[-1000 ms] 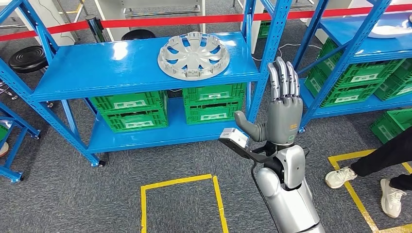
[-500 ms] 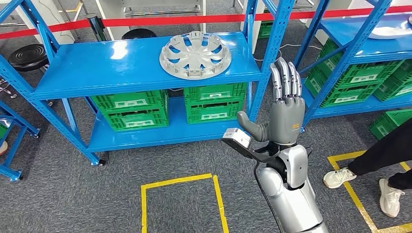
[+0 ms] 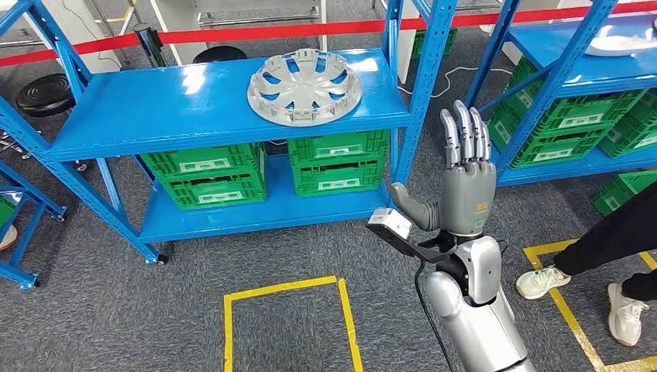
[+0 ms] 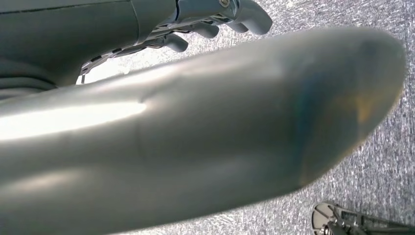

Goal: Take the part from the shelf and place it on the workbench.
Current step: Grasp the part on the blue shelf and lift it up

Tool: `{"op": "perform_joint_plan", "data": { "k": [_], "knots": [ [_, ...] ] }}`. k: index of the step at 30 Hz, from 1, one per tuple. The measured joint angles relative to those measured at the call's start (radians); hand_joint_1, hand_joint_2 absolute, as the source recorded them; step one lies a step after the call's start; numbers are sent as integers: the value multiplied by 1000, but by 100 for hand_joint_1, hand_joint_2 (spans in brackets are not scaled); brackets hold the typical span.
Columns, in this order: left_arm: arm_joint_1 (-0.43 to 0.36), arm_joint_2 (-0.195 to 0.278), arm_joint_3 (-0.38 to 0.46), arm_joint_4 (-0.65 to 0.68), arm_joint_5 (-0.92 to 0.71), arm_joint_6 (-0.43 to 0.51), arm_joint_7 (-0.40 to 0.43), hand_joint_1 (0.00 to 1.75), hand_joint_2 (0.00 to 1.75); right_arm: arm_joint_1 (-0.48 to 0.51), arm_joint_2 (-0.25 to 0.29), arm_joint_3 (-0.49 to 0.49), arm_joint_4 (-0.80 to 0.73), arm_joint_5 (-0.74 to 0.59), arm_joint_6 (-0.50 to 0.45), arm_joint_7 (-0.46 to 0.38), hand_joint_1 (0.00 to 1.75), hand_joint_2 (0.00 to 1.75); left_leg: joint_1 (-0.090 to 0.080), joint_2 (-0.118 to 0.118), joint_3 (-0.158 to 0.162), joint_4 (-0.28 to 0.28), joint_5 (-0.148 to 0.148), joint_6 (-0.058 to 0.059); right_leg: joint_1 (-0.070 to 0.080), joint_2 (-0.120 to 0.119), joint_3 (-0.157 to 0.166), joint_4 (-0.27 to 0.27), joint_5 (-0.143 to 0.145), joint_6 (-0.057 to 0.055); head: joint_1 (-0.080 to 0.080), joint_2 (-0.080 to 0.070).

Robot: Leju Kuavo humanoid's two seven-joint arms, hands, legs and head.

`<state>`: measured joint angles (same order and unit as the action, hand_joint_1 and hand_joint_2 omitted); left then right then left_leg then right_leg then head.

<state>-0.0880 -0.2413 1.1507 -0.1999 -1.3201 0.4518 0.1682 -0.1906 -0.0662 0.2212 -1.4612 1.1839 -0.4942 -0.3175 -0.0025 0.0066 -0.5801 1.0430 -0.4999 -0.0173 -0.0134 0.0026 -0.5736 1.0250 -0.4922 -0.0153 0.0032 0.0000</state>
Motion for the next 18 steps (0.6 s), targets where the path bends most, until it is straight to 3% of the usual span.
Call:
{"op": "perform_joint_plan", "data": {
  "k": [1,4,5,6,7,8,10,11,15,17,18],
  "knots": [
    [0,0,0,0,0,-1,0,0,0,4,0,0,-2,1,-2,1,0,0,1,-1,-16,35,-22,-6,-3,0,1,-2,1,-5,-2,0],
    [1,0,0,1,0,-1,-1,0,0,19,-1,0,-4,2,-4,2,0,0,7,-2,-112,228,-107,-19,-4,0,3,-2,-1,-12,-5,0],
    [3,1,0,1,0,-1,0,0,0,23,-2,0,-4,2,-4,3,0,0,8,-2,-134,267,-112,-20,-4,0,3,-2,-3,-13,-5,0],
    [3,1,0,1,0,-2,0,0,0,26,-2,0,-4,2,-4,3,0,0,9,-2,-136,265,-97,-20,-4,1,5,-2,-4,-12,-6,0],
    [4,1,0,1,0,-2,0,0,0,29,-2,0,-4,2,-4,3,0,0,10,-2,-118,223,-65,-19,-5,2,8,-2,-6,-10,-6,0],
    [4,1,0,1,0,-2,-1,0,0,30,-2,0,-5,2,-4,3,0,0,11,-2,-85,150,-25,-18,-5,3,12,-2,-9,-7,-6,0],
    [3,1,0,2,2,-3,-4,0,0,30,-2,0,-5,2,-3,3,0,0,9,-4,-23,23,21,-11,-3,5,17,-1,-15,2,-6,0],
    [3,1,0,2,3,-4,-6,0,0,29,-3,0,-6,3,-2,3,0,0,8,-5,-9,-8,26,-6,-2,5,17,-2,-16,8,-6,0],
    [4,1,0,2,13,-3,-17,0,0,28,-6,-1,-6,4,0,0,0,0,5,-7,-1,-23,24,24,-4,4,18,4,-25,33,-6,0],
    [3,0,0,2,13,-3,-18,0,0,27,-8,-1,-6,2,-1,-2,0,0,8,-6,6,-29,25,36,-5,2,-18,80,-66,41,-3,0],
    [3,1,0,2,13,-3,-18,0,0,28,-10,-2,-6,0,-3,-4,0,0,7,-6,7,-30,23,41,-4,2,-55,147,-95,43,-2,0]
  ]
}}
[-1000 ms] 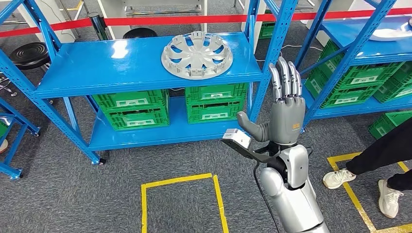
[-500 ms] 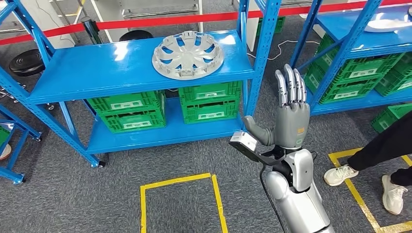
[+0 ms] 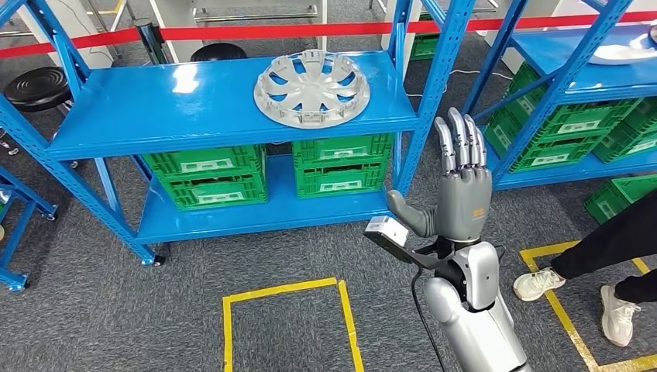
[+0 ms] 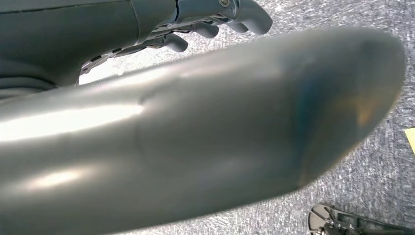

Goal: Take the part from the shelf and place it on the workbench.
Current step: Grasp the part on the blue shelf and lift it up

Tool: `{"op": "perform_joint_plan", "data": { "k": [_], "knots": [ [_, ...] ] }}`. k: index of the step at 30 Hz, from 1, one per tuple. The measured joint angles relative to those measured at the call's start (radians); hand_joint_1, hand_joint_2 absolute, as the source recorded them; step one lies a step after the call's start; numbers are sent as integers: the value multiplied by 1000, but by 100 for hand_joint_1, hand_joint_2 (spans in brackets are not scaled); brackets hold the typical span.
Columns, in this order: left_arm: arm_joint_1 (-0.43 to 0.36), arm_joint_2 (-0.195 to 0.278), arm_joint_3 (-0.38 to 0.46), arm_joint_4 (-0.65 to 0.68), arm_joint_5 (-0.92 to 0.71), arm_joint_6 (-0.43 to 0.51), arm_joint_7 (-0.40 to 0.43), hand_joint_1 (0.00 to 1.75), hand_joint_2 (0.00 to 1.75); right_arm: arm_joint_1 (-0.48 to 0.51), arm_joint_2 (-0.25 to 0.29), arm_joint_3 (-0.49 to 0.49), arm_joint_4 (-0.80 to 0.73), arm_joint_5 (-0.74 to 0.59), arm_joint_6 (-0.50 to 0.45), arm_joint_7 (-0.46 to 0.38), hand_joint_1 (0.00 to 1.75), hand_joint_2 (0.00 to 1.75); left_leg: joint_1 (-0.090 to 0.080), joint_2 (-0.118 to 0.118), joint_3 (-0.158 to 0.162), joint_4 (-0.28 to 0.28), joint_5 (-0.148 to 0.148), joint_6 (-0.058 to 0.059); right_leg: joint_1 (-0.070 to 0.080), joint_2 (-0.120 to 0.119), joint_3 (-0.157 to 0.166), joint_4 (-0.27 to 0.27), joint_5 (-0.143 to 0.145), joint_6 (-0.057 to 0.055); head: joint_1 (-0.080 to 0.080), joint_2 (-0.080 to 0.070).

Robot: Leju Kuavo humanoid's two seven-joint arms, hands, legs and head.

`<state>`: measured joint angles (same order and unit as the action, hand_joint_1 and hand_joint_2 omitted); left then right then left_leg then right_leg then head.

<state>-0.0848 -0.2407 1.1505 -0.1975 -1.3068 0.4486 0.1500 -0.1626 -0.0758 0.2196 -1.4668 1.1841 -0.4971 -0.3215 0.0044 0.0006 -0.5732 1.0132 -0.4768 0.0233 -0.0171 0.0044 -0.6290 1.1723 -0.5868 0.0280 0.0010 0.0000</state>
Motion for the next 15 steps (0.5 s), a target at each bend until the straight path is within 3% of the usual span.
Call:
{"op": "perform_joint_plan", "data": {
  "k": [2,3,4,6,7,9,12,13,15],
  "knots": [
    [1,0,0,0,1,0,0,0,0,7,-2,0,0,-4,-3,-5,0,0,-3,0,2,1,-4,5,0,0,-73,119,-33,1,1,0],
    [3,0,0,0,2,0,0,0,0,10,-3,0,0,-5,-4,-7,0,0,-5,0,3,2,-7,6,1,0,-89,135,-23,-1,1,0],
    [3,0,0,0,2,1,0,0,0,11,-3,0,0,-6,-5,-8,0,0,-6,-1,7,3,-10,6,1,0,-83,108,6,-4,1,0],
    [4,-1,0,1,-1,2,-1,0,0,9,-3,0,0,-7,-5,-8,0,0,-8,-2,16,5,-18,3,5,-1,-25,-26,83,-15,1,0],
    [3,-2,0,1,-4,3,-2,0,0,6,-3,0,0,-8,-5,-9,0,0,-9,-3,19,6,-22,-1,8,-3,4,-89,107,-22,1,0],
    [2,-3,-1,2,-13,3,-5,0,0,1,-4,0,0,-12,-5,-10,0,0,-11,-3,21,7,-28,-11,16,-4,29,-146,115,-32,0,0],
    [2,-3,-1,2,-20,3,-6,0,0,-1,-5,-1,0,-14,-6,-12,0,0,-10,-2,24,7,-35,-28,12,-1,37,-157,115,-43,0,0],
    [1,-3,-1,2,-20,3,-4,0,0,-1,-5,-1,0,-14,-6,-13,0,0,-10,-2,17,27,-48,-35,7,-1,43,-161,115,-48,-3,0],
    [1,-2,-1,3,-16,3,0,0,0,-1,-5,-1,0,-15,-7,-14,0,0,-5,-3,-34,131,-97,-47,3,-3,54,-166,110,-57,-9,0]
  ]
}}
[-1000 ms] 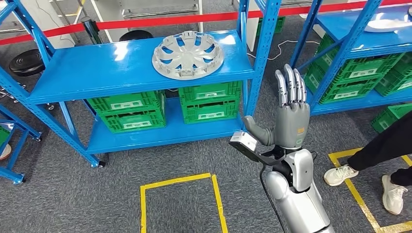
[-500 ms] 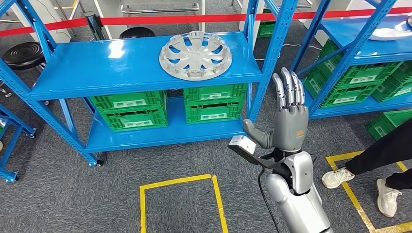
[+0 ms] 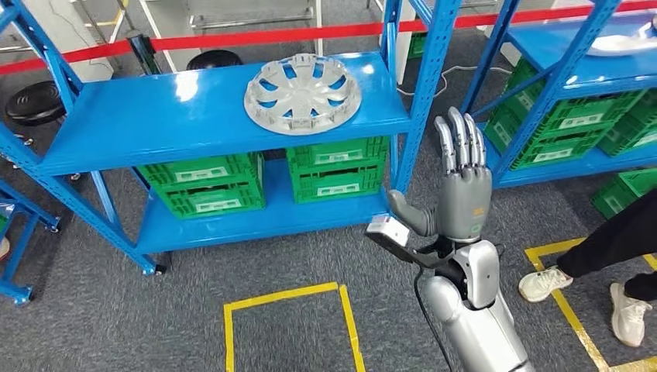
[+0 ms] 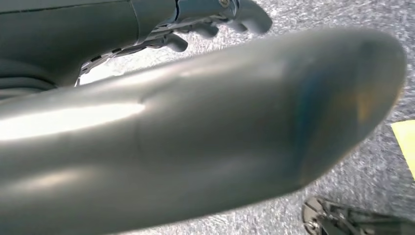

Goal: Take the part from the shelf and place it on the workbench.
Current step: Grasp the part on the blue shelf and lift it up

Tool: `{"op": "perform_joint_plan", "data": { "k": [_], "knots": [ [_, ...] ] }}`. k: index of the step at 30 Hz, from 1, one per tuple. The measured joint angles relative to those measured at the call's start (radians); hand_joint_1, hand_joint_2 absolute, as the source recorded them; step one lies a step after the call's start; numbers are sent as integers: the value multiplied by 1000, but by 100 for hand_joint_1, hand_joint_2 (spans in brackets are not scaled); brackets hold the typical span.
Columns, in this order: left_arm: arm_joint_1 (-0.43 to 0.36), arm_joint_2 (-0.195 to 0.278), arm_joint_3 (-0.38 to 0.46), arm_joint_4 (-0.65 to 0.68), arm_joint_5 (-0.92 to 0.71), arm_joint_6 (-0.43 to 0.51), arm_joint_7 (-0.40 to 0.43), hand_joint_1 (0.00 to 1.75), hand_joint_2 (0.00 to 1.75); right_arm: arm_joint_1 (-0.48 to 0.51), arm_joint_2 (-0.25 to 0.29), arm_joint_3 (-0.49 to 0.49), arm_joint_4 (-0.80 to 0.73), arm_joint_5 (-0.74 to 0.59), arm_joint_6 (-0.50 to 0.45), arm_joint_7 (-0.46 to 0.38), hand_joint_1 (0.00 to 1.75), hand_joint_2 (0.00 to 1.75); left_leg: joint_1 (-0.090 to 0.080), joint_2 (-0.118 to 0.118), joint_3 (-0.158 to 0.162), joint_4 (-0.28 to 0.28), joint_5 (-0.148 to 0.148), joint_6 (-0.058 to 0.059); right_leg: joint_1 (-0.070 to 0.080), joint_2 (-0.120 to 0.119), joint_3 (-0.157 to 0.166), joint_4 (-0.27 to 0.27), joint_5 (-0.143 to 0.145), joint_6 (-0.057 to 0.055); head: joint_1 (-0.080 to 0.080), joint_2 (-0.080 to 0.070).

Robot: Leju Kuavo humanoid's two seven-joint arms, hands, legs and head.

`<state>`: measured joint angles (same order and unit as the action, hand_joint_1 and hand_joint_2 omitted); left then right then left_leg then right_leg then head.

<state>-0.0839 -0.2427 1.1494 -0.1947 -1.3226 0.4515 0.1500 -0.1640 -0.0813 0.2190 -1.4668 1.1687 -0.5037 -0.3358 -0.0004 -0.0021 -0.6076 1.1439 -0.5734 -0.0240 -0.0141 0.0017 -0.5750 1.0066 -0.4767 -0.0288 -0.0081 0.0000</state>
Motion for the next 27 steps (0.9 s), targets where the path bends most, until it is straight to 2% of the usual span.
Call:
{"op": "perform_joint_plan", "data": {
  "k": [1,2,3,4,6,7,8,9,12,14,17,18,19,20,21,22,24,26,27],
  "knots": [
    [0,0,0,0,4,0,2,0,0,0,0,0,0,-1,-1,-1,0,0,4,0,-41,73,-29,-6,-1,0,3,0,-4,-3,-3,0],
    [1,1,0,0,8,0,3,0,0,2,0,0,0,-2,-2,-3,0,0,7,0,-76,130,-44,-9,-1,0,6,0,-8,-3,-3,0],
    [2,2,0,0,12,0,3,0,0,4,0,0,1,-4,-3,-6,0,0,10,0,-95,156,-40,-12,-2,1,10,0,-12,-2,-2,0],
    [4,2,0,0,14,0,3,0,0,5,0,0,1,-7,-5,-8,0,0,12,0,-94,140,-15,-14,-3,2,16,0,-17,1,-3,0],
    [5,4,0,0,16,2,1,0,0,7,-1,0,1,-10,-10,-11,0,0,15,1,-42,13,65,-14,-6,4,32,1,-28,10,-3,0],
    [5,4,0,1,16,2,0,0,0,7,-2,0,1,-11,-14,-12,0,0,14,0,-10,-53,91,-13,-5,5,38,2,-35,16,-4,0],
    [4,4,0,1,16,2,0,0,0,8,-4,0,1,-13,-18,-13,0,0,14,0,11,-97,103,-8,-4,5,41,1,-39,23,-3,0],
    [3,4,0,2,16,2,0,0,0,10,-5,0,1,-16,-22,-14,0,0,12,0,21,-118,102,-1,-2,5,43,2,-41,29,-3,0],
    [5,3,0,2,19,2,1,0,0,20,-8,-2,0,-20,-32,-16,0,0,11,-3,30,-124,93,24,-2,4,46,12,-40,45,2,0],
    [4,3,0,2,22,2,2,0,0,19,-7,-2,-3,-16,-31,-15,0,0,13,-3,43,-128,87,36,-3,3,17,74,-67,52,5,0],
    [2,3,0,2,21,2,4,0,0,20,-7,-2,-5,-4,-24,-7,0,0,9,-3,54,-128,76,47,-2,2,-100,266,-142,55,9,0],
    [3,3,0,2,19,1,4,0,0,22,-7,-2,-6,0,-22,-3,0,0,7,-3,59,-128,71,49,-1,2,-129,301,-144,54,9,0],
    [3,3,0,2,16,0,5,0,0,25,-6,-3,-9,4,-21,0,0,0,6,-4,67,-128,65,50,0,2,-140,297,-125,50,9,0],
    [3,3,0,2,15,-2,6,0,0,27,-6,-3,-13,7,-20,2,0,0,4,-5,76,-128,59,49,1,2,-130,254,-87,46,9,0],
    [3,3,0,2,14,-2,7,0,0,29,-6,-4,-17,9,-20,4,0,0,3,-5,87,-128,52,48,3,1,-106,184,-36,39,9,0],
    [3,3,0,2,14,-3,7,0,0,30,-6,-4,-21,10,-19,5,0,0,2,-6,97,-128,45,46,8,1,-81,118,-4,32,9,0],
    [1,3,0,2,14,-3,8,0,0,31,-5,-5,-26,11,-19,6,0,0,0,-5,104,-129,32,35,16,0,-50,37,10,21,10,0],
    [1,4,0,2,14,-6,10,0,0,36,-5,-7,-30,12,-18,5,0,0,-2,-5,109,-123,28,22,16,1,-43,25,1,14,11,0],
    [1,5,0,2,15,-8,9,0,0,38,-4,-7,-32,13,-17,4,0,0,-2,-4,113,-116,25,16,13,1,-34,21,11,9,11,0]
  ]
}}
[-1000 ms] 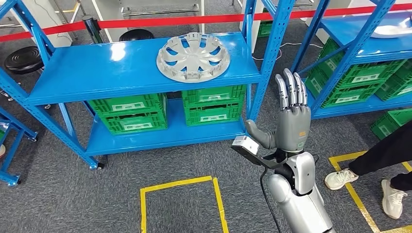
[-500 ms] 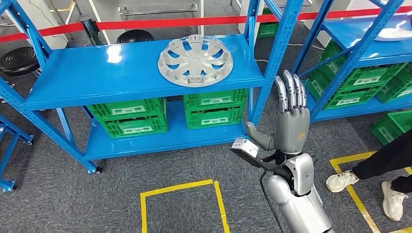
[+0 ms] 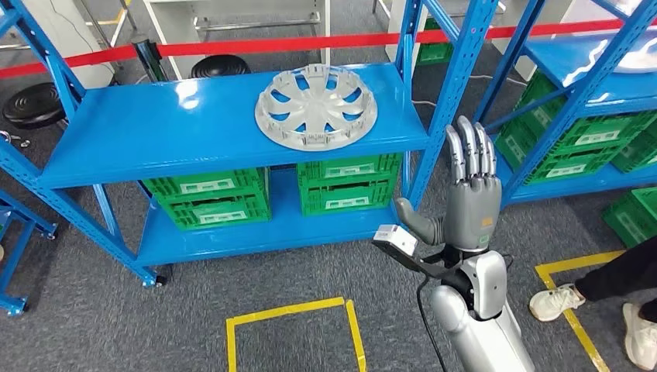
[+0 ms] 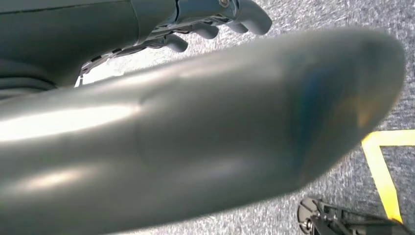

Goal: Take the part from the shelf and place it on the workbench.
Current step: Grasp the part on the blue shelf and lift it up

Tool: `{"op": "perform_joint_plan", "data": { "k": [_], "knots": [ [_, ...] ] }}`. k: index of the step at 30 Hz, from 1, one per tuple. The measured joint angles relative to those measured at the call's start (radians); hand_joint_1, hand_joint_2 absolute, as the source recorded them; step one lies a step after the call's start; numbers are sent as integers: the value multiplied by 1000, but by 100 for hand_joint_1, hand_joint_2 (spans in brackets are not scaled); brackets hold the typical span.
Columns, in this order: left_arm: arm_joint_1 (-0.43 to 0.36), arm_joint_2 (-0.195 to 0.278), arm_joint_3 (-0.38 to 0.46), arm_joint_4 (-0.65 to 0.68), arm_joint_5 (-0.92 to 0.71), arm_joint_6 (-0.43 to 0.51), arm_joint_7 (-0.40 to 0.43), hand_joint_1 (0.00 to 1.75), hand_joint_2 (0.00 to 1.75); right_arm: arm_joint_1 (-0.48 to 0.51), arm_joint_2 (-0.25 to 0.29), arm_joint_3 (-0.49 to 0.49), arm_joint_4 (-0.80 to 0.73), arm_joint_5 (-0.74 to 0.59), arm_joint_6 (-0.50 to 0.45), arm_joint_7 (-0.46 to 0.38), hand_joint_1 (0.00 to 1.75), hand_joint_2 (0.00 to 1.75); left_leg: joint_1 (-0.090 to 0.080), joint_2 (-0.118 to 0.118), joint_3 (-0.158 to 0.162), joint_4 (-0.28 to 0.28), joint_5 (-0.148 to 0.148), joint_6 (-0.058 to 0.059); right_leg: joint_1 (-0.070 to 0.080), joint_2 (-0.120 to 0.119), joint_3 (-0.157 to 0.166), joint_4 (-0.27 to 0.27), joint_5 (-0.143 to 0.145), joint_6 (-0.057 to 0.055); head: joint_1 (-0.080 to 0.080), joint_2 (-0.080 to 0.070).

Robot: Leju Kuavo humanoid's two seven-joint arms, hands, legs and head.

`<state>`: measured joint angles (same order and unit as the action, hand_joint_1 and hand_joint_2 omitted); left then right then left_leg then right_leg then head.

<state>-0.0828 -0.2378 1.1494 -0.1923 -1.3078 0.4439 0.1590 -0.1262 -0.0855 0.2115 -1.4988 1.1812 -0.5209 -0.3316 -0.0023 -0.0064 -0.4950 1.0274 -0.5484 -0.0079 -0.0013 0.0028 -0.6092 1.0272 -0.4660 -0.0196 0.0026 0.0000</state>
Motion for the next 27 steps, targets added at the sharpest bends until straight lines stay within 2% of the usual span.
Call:
{"op": "perform_joint_plan", "data": {
  "k": [1,2,4,6,7,8,10,11,12,15,17,18,21,22,23,24,25,26,27],
  "knots": [
    [0,1,0,0,1,-2,-3,0,0,0,1,-1,-2,0,0,-2,0,0,0,0,0,19,-4,-5,-3,0,9,-3,0,-6,-2,0],
    [-1,2,0,0,4,-3,-7,0,0,-1,2,-1,-2,1,1,-4,0,0,1,1,-14,50,-16,-11,-6,0,19,-5,-3,-11,-4,0],
    [-4,3,0,0,10,-5,-17,0,0,-4,6,-1,-2,1,5,-12,0,0,5,2,-83,167,-62,-21,-8,-1,30,-7,-11,-19,-8,0],
    [-3,3,0,1,13,-7,-24,0,0,-5,11,-1,2,4,8,-18,0,0,8,2,-162,272,-102,-28,-8,0,38,-7,-21,-21,-9,0],
    [-1,3,0,1,13,-8,-28,0,0,-7,14,-1,7,6,7,-19,0,0,8,2,-182,281,-95,-29,-8,1,44,-7,-27,-20,-9,0],
    [1,4,0,1,13,-8,-33,0,0,-10,17,-1,12,7,4,-20,0,0,9,2,-184,256,-67,-29,-8,2,52,-7,-34,-19,-9,0],
    [2,5,0,1,16,-7,-45,0,0,-18,23,-1,24,8,-2,-23,0,0,10,2,-150,126,31,-27,-10,2,72,-7,-49,-13,-9,0],
    [2,6,0,1,18,-6,-48,0,0,-24,25,-1,29,8,-4,-24,0,0,8,3,-131,66,60,-23,-10,2,79,-7,-56,-8,-9,0],
    [1,7,0,1,20,-4,-51,0,0,-30,28,-1,34,7,-6,-25,0,0,6,4,-118,25,77,-17,-10,2,82,-7,-61,-2,-10,0],
    [0,8,0,1,22,-3,-52,0,0,-42,32,-1,45,6,-7,-27,0,0,3,3,-109,6,82,8,-7,2,86,-6,-64,15,-11,0],
    [1,8,0,1,23,-1,-49,0,0,-49,33,0,51,6,-8,-28,0,0,6,0,-99,1,82,20,-7,1,74,26,-66,24,-9,0],
    [0,9,0,1,23,-1,-45,0,0,-55,34,0,54,7,-7,-28,0,0,7,0,-93,-1,80,25,-8,1,51,66,-76,27,-7,0],
    [-2,11,0,1,19,0,-31,0,0,-65,35,1,69,16,0,-27,0,0,5,-1,-82,-2,67,35,-8,0,-70,248,-143,35,-4,0],
    [-1,12,0,1,18,0,-27,0,0,-65,35,2,75,20,3,-26,0,0,4,-1,-77,-2,62,36,-8,0,-101,282,-151,34,-3,0],
    [0,12,0,1,17,-1,-24,0,0,-65,35,2,81,23,5,-26,0,0,2,-2,-70,-2,56,37,-7,0,-114,279,-136,31,-3,0],
    [1,13,0,1,15,-2,-21,0,0,-65,35,2,85,24,6,-25,0,0,0,-3,-61,-2,50,36,-6,0,-106,238,-100,26,-3,0],
    [1,13,0,1,14,-3,-20,0,0,-66,35,2,88,25,7,-25,0,0,-1,-4,-51,-2,43,35,-2,0,-82,167,-49,18,-2,0],
    [1,13,0,2,13,-3,-19,0,0,-68,35,2,91,25,7,-25,0,0,-3,-4,-42,-3,37,33,2,-1,-56,98,-13,9,-3,0],
    [1,12,0,2,13,-4,-19,0,0,-70,35,2,93,25,7,-25,0,0,-3,-5,-37,-4,31,30,7,-1,-36,46,1,3,-3,0]
  ]
}}
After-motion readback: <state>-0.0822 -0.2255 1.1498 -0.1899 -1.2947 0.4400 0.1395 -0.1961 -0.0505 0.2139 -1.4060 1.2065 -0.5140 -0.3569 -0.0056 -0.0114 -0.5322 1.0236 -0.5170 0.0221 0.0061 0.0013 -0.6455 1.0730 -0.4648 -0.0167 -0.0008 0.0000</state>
